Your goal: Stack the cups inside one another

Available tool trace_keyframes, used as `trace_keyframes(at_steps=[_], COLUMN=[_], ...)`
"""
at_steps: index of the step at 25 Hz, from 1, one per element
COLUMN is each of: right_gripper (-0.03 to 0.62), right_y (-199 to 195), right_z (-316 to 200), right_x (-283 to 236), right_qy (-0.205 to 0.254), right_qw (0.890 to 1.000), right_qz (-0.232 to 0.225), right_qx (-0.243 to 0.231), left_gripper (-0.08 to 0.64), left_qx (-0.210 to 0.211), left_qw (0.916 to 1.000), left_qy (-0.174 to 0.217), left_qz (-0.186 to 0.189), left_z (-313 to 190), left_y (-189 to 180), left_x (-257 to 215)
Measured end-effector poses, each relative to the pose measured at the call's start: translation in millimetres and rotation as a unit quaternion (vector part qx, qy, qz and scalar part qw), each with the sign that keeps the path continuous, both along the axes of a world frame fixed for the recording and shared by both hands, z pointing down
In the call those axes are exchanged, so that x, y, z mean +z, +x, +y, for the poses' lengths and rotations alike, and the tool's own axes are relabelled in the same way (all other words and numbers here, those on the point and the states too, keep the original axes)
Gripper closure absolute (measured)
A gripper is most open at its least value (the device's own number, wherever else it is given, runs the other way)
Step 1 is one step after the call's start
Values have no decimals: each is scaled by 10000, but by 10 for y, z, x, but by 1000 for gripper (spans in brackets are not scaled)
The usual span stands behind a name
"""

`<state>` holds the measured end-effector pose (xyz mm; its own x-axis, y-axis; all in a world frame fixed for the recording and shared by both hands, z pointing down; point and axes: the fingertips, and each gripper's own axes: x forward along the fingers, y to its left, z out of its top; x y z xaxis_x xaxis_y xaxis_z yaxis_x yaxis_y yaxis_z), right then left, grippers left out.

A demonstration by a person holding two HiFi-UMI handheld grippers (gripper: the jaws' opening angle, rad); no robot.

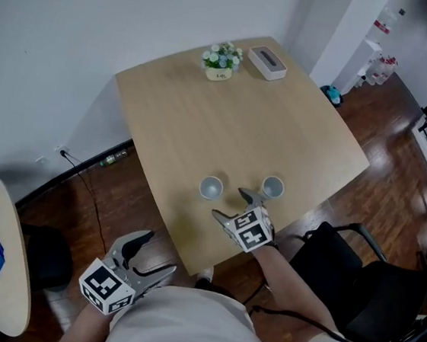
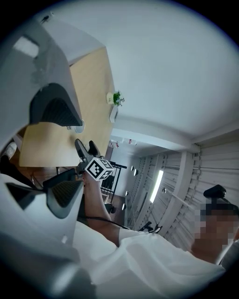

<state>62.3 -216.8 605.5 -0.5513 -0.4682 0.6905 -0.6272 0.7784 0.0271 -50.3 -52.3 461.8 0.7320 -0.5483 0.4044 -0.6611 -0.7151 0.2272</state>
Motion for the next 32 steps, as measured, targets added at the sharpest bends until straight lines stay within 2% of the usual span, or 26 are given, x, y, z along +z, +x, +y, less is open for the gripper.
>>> trace_keyframes(at_steps=[7, 12, 14, 19, 24, 28, 32], right_gripper=[167, 170, 209, 215, 215, 216, 216], right_y=[-504, -591, -578, -584, -405, -98, 371], right_z=[-366, -519, -508, -435, -363, -369, -445], right_x=[410, 624, 619, 402, 29, -283, -497], right_qy=[-1, -40, -77, -72, 50, 198, 346], right_qw=[9999, 9998, 9997, 9999, 10000, 9996, 9983], right_qz=[151, 198, 215, 119, -27, -108, -90], right_qx=[-73, 14, 52, -24, 0, 165, 466], left_gripper=[175, 175, 176, 175, 175, 175, 176], left_qx=[-740, -1035, -1080, -950, -541, -212, 89], left_qw=[9969, 9940, 9935, 9950, 9984, 9997, 9999], left_qy=[-155, -187, -194, -213, -137, -116, -64], left_qz=[-213, -286, -287, -244, -121, -24, 92], left_z=[267, 373, 394, 328, 183, 42, -86], left_y=[-490, -652, -676, -649, -438, -205, 53], left_x=[13, 34, 39, 44, 48, 56, 24])
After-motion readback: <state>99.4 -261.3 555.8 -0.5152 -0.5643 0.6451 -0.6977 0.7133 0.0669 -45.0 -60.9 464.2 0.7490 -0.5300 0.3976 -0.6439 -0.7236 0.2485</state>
